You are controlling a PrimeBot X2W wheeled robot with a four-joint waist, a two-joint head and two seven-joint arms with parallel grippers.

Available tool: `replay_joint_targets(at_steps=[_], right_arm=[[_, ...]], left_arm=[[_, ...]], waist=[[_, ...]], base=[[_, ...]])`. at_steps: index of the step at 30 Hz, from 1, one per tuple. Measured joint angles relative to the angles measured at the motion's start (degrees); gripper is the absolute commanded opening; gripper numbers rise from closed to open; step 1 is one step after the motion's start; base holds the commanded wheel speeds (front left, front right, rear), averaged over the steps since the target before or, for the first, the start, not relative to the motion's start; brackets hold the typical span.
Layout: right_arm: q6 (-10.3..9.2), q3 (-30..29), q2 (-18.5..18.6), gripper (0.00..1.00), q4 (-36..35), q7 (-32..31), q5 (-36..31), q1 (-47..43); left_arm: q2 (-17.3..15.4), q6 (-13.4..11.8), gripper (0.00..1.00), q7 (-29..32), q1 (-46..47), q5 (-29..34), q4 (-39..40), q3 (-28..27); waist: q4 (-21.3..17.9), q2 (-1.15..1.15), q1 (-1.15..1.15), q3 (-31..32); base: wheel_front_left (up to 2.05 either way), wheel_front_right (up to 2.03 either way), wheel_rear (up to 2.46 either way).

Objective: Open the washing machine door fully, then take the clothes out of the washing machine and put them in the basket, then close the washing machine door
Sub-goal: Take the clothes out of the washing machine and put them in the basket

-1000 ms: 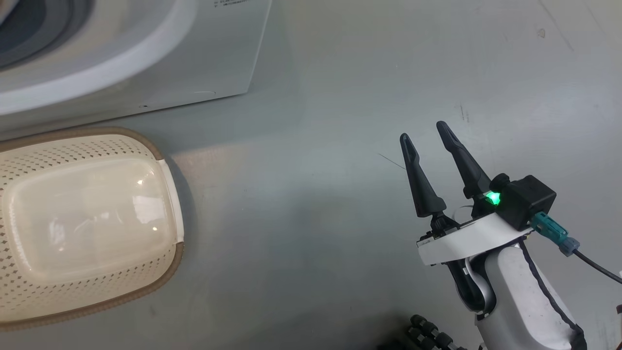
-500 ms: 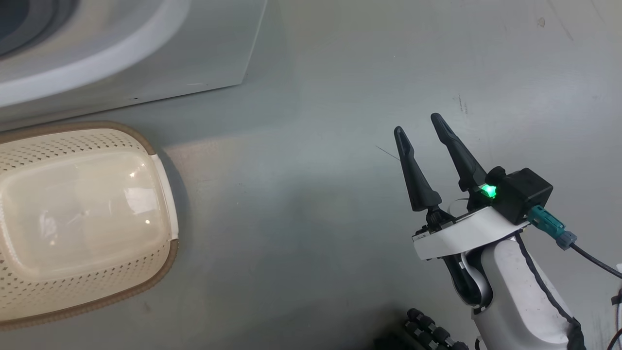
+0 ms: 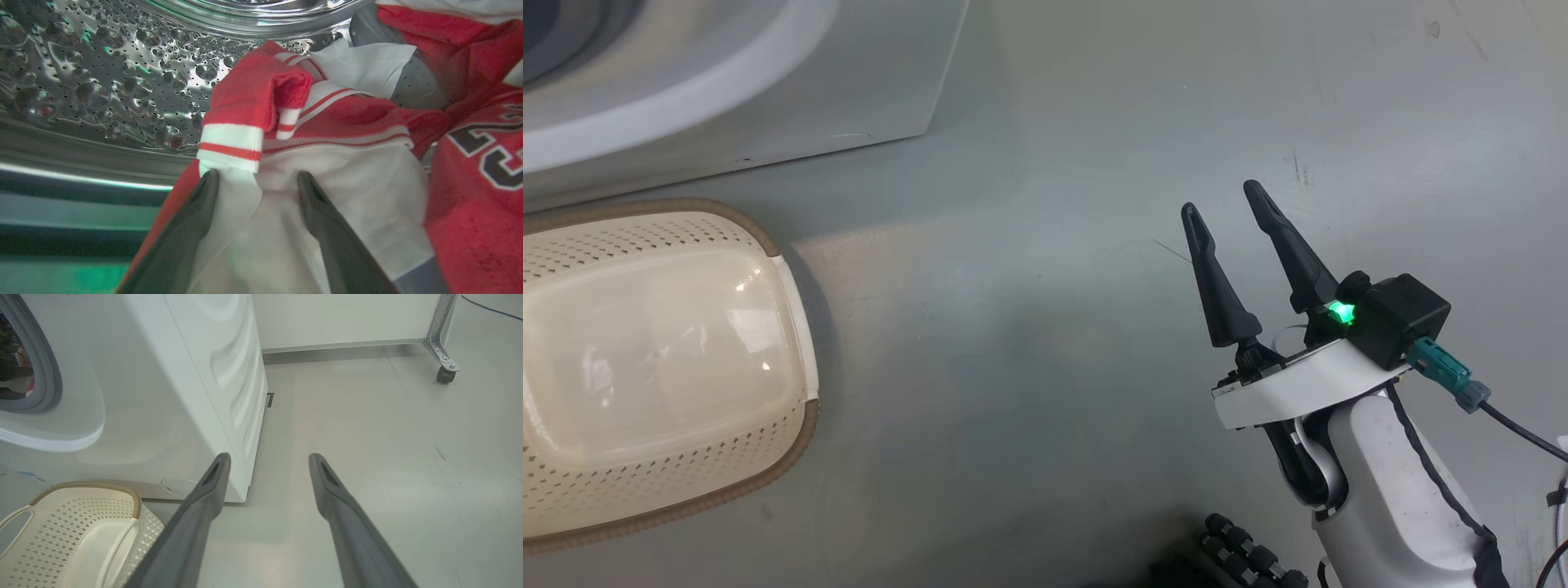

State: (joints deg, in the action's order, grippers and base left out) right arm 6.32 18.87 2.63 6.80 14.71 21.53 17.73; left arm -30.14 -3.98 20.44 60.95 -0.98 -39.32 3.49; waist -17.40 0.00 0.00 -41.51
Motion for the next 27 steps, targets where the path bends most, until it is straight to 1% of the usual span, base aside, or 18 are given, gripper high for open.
replay_joint_targets(at_steps=[4, 5, 6, 7, 8, 13, 20, 27], right_arm=[[-0.01, 0.1, 0.0, 1.0, 0.1, 0.0, 0.0, 0.1], [-0.01, 0.1, 0.0, 1.0, 0.1, 0.0, 0.0, 0.2], [-0.02, 0.1, 0.0, 1.0, 0.1, 0.0, 0.0, 0.4], [-0.03, 0.1, 0.0, 1.0, 0.1, 0.0, 0.0, 0.5], [-0.45, 0.1, 0.0, 1.0, 0.1, 0.0, 0.0, 0.6], [-0.51, 0.1, 0.0, 1.0, 0.2, 0.0, 0.0, 0.6], [-0.52, -0.2, 0.0, 1.0, 0.8, 0.0, -0.1, 0.7], [-0.52, -1.2, 0.0, 1.0, 1.3, 0.0, -0.7, 0.7]], left_arm=[[0.4, 0.0, 1.0, 0.3, 0.9, -0.5, -1.3, -0.4], [0.4, 0.0, 0.57, 0.5, 1.0, -0.5, -1.5, -0.4], [0.4, 0.0, 0.21, 0.7, 1.1, -0.5, -1.7, -0.4], [0.5, 0.0, 0.0, 0.6, 1.2, -0.5, -1.9, -0.4], [0.5, 0.0, 0.0, 0.6, 1.3, -0.5, -2.2, -0.4], [0.9, 0.0, 0.0, 0.5, 1.9, -0.9, -3.0, -0.4], [2.3, 0.0, 0.0, -2.0, 1.9, -1.0, -4.8, -0.3], [4.4, 0.0, 0.0, -7.5, 1.7, -1.5, -6.0, -0.3]], waist=[[0.0, 0.0, 0.0, 0.0], [0.0, 0.0, 0.0, 0.0], [0.0, 0.0, 0.0, 0.0], [0.0, 0.0, 0.0, 0.0], [0.0, 0.0, 0.0, 0.0], [0.2, 0.0, 0.0, 0.2], [0.7, 0.0, 0.0, 1.1], [1.5, 0.0, 0.0, 3.1]], base=[[0.0, 0.0, 0.0], [0.0, 0.0, 0.0], [0.0, 0.0, 0.0], [0.0, 0.0, 0.0], [0.0, 0.0, 0.0], [0.0, 0.0, 0.0], [0.0, 0.0, 0.0], [0.0, 0.0, 0.0]])
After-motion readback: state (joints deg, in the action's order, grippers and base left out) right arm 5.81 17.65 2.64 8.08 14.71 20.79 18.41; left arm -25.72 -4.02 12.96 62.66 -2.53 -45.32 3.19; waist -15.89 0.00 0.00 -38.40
